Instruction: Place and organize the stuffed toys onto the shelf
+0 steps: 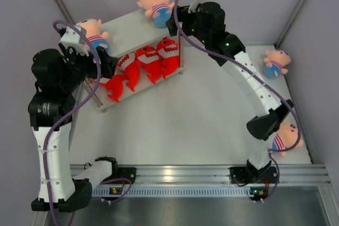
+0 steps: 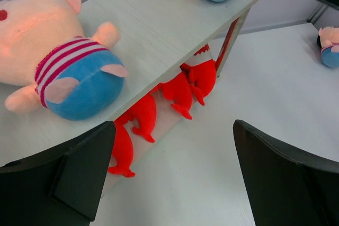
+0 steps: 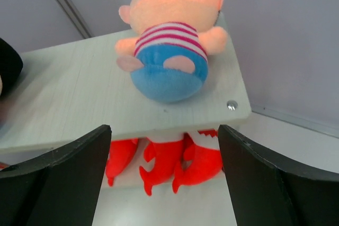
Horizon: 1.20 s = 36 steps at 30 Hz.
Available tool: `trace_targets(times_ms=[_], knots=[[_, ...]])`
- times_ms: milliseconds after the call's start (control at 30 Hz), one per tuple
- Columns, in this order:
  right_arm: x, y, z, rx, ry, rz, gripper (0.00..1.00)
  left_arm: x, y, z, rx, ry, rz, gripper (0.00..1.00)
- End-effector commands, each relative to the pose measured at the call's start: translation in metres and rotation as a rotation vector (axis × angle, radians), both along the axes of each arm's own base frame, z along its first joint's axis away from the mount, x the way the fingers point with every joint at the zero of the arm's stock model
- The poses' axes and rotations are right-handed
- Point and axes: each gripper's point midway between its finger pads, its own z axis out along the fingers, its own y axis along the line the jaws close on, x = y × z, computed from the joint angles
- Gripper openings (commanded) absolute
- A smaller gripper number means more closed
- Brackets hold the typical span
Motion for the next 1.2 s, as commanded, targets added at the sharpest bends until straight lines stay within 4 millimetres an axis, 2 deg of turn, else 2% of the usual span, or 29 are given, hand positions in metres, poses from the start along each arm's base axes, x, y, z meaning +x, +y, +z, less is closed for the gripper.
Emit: trace_targets(times_ms=[0,33,100,133,167,200,233,267,300,333,367,400,433,533,667,700,733,800,867,1000,1067,1100,1133,1167], knots=[[-0.038,-0.083,0.049,0.072,-0.038,-0.133,0.82,-0.006,0.007,0.001,0.040,-0.022,0.021,0.98],[-0.050,-0.116,0.033,0.064,-0.001,-0.213,0.82,-0.008,0.007,0.001,0.041,-0.020,0.022,0.98],[-0.053,-0.167,0.010,0.084,0.056,-0.368,0.83,-0.011,0.009,-0.001,0.067,-0.016,0.020,0.98],[-0.056,-0.221,-0.018,0.073,0.102,-0.524,0.83,-0.012,0.009,-0.001,0.070,-0.015,0.021,0.98],[-0.057,-0.243,-0.034,0.095,0.132,-0.592,0.83,-0.013,0.010,-0.001,0.073,-0.011,0.023,0.98],[-0.053,-0.290,-0.052,0.102,0.155,-0.716,0.83,-0.013,0.010,-0.002,0.077,-0.008,0.024,0.98],[-0.057,-0.314,-0.091,0.077,0.219,-0.781,0.84,-0.016,0.010,-0.003,0.080,0.000,0.022,0.98],[-0.054,-0.332,-0.107,0.096,0.239,-0.830,0.84,-0.017,0.010,-0.003,0.086,0.002,0.021,0.98],[-0.053,-0.368,-0.126,0.100,0.268,-0.916,0.84,-0.018,0.011,-0.004,0.089,0.004,0.022,0.98],[-0.048,-0.385,-0.165,0.086,0.357,-0.934,0.83,-0.021,0.011,-0.003,0.096,0.007,0.022,0.98],[-0.043,-0.397,-0.182,0.085,0.397,-0.949,0.83,-0.021,0.012,-0.002,0.107,0.007,0.025,0.98],[-0.043,-0.421,-0.198,0.091,0.438,-0.985,0.82,-0.024,0.015,0.000,0.112,0.004,0.036,0.98],[-0.035,-0.434,-0.224,0.071,0.501,-1.005,0.81,-0.026,0.016,0.000,0.118,0.007,0.040,0.98],[-0.016,-0.463,-0.252,0.046,0.541,-1.025,0.80,-0.029,0.020,0.002,0.140,0.003,0.059,0.98],[0.008,-0.485,-0.271,0.013,0.574,-1.072,0.80,-0.025,0.024,-0.003,0.153,0.026,0.077,0.98],[0.010,-0.493,-0.290,-0.009,0.625,-1.102,0.81,-0.025,0.025,-0.003,0.155,0.026,0.078,0.98],[0.017,-0.501,-0.283,0.002,0.609,-1.132,0.81,-0.022,0.025,-0.004,0.156,0.034,0.081,0.98],[0.024,-0.509,-0.292,0.004,0.622,-1.135,0.81,-0.019,0.026,-0.004,0.160,0.041,0.083,0.98],[0.040,-0.508,-0.289,0.016,0.573,-1.087,0.81,-0.018,0.027,-0.004,0.164,0.043,0.086,0.98],[0.066,-0.494,-0.297,0.032,0.559,-0.949,0.83,-0.012,0.034,-0.007,0.187,0.060,0.118,0.98],[0.071,-0.498,-0.296,0.048,0.551,-0.972,0.84,-0.010,0.039,-0.007,0.208,0.063,0.144,0.98],[0.072,-0.504,-0.308,0.049,0.577,-0.992,0.84,-0.008,0.042,-0.007,0.215,0.065,0.154,0.98],[0.078,-0.508,-0.305,0.060,0.571,-1.001,0.84,-0.008,0.043,-0.006,0.221,0.065,0.162,0.98],[0.080,-0.509,-0.309,0.057,0.588,-1.002,0.84,-0.007,0.045,-0.006,0.230,0.066,0.168,0.98]])
